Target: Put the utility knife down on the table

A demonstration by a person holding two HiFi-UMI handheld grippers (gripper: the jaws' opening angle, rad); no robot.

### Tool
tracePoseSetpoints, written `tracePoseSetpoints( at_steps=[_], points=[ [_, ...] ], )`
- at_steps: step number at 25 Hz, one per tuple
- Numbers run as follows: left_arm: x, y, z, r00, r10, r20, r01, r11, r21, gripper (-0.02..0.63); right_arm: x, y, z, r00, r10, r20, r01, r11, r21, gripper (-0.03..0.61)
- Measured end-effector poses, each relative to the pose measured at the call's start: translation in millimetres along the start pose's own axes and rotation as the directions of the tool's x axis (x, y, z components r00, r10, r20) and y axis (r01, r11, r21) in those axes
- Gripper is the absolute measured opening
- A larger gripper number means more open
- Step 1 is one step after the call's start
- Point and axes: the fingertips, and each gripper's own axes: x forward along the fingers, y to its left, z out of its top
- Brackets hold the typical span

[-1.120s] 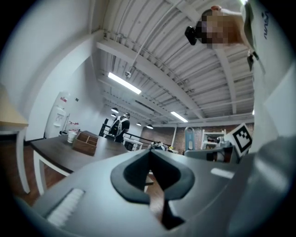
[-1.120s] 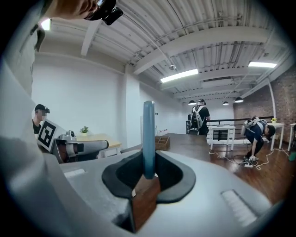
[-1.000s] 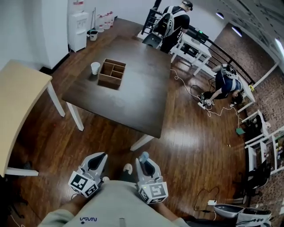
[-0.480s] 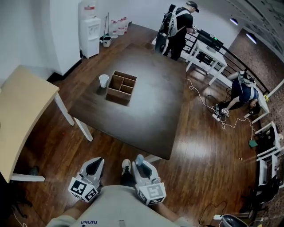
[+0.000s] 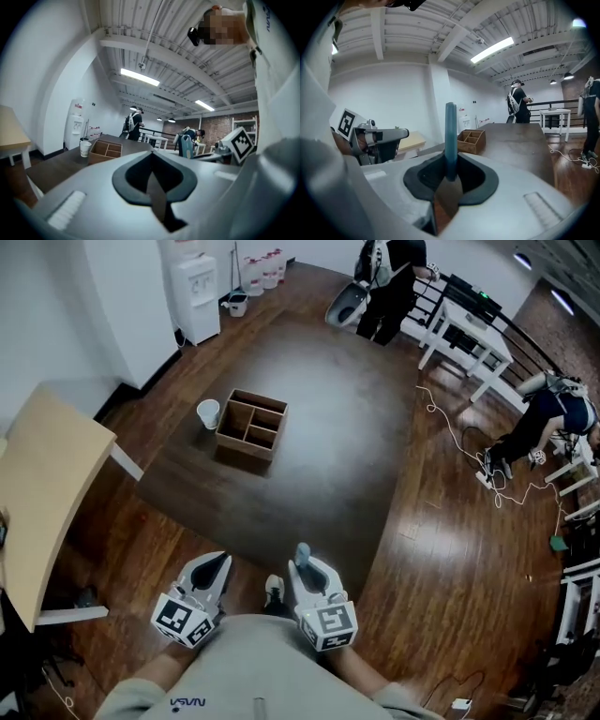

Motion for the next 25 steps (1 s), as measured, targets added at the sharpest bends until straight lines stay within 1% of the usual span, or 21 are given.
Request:
tracePoseSetpoints(
  at_steps=[4, 9, 11, 13, 15, 19, 22, 25],
  points=[
    [43, 14, -1, 1.0, 0.008, -0.018, -0.008, 1.0, 0.011, 0.002, 30, -37, -7, 0.999, 0.005, -0.046, -0.005, 1.0, -0.002, 0.067],
    [96, 28, -14, 0.998, -0.009, -0.066, 0.008, 1.0, -0.006, 0.0, 60, -74, -11, 0.996, -0.003, -0.091, 0.002, 1.0, -0.003, 0.067],
    [116, 35, -23, 0.995, -0.012, -0.095, 0.01, 1.0, -0.023, 0.0, 75, -85, -18, 0.991, 0.006, -0.131, -0.006, 1.0, 0.002, 0.067],
    [133, 43, -32, 0.993, -0.009, -0.12, 0.004, 0.999, -0.043, 0.0, 90, -97, -34, 0.98, 0.015, -0.196, -0.014, 1.0, 0.004, 0.067],
    [147, 50, -38, 0.99, -0.003, -0.143, -0.004, 0.999, -0.054, 0.0, 105, -109, -54, 0.96, 0.022, -0.278, -0.024, 1.0, -0.002, 0.067],
    [163, 61, -53, 0.981, 0.008, -0.193, -0.02, 0.998, -0.063, 0.001, 132, -126, -95, 0.904, 0.024, -0.426, -0.04, 0.999, -0.029, 0.067],
    [169, 63, -68, 0.972, 0.009, -0.235, -0.026, 0.997, -0.069, 0.001, 140, -131, -119, 0.861, 0.022, -0.508, -0.045, 0.998, -0.032, 0.067],
    [171, 62, -77, 0.965, 0.003, -0.262, -0.025, 0.996, -0.083, 0.002, 143, -131, -132, 0.829, 0.025, -0.558, -0.05, 0.998, -0.03, 0.067]
  ],
)
